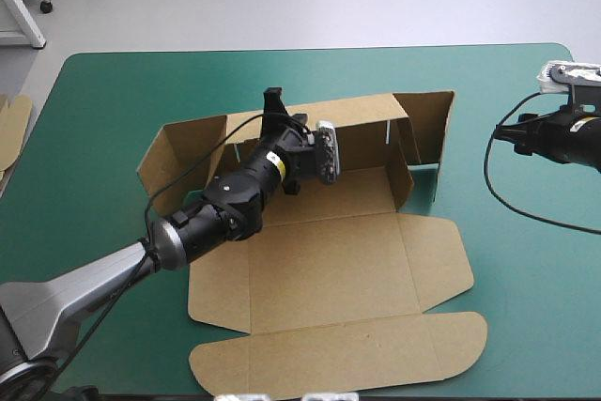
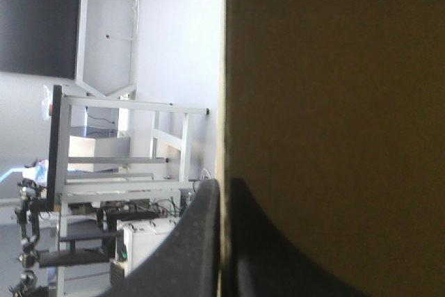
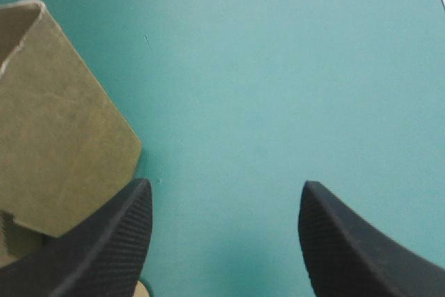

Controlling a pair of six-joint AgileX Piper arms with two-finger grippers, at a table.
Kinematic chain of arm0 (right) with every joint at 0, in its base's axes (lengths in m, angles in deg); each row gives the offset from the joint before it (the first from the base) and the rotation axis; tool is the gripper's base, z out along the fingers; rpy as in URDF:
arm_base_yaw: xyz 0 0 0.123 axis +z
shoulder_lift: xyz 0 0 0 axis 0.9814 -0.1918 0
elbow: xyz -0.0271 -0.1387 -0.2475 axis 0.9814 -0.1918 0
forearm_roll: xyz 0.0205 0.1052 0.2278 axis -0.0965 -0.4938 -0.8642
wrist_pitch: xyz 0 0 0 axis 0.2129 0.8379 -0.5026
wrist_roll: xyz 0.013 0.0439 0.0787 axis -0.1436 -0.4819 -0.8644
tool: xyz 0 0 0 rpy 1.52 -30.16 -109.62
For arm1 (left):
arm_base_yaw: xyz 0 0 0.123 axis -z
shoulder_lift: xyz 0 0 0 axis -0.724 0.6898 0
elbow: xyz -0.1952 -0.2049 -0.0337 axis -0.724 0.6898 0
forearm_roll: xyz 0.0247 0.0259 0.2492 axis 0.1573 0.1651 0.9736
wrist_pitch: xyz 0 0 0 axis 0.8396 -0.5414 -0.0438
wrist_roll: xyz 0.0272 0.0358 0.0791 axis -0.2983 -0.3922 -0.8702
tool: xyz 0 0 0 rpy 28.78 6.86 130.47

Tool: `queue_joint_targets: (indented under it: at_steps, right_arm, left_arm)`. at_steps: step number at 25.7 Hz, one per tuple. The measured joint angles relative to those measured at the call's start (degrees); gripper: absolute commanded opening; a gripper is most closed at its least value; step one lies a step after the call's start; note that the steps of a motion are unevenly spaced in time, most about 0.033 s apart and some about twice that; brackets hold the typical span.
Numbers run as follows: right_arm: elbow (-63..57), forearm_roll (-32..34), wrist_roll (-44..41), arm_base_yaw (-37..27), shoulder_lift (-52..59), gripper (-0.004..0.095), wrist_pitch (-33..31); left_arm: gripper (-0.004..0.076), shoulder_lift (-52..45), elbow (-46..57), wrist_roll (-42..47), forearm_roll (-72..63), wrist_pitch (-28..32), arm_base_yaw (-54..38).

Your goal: Fold the box

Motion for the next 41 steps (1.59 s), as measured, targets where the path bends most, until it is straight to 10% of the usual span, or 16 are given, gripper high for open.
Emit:
queue_joint_targets:
  at_steps: [13,22,41]
  right_arm:
    - [19.6,-7.9,3.8,-1.5,-19.1,0.0405,-2.6]
    - [36.0,-19.2,7.3,-1.5,-36.6,0.0397,-15.1]
    - [17.8,-27.1,16.8,-1.5,-28.6,0.0385,-19.8]
  left_arm:
    - [-0.0014,-0.1,3.7,12.1,13.6,0.6,3.0]
    - [-0.0014,0.1,3.7,12.2,14.5,1.4,4.2]
    - [-0.0014,1.4,3.6,12.2,15.6,0.2,4.3]
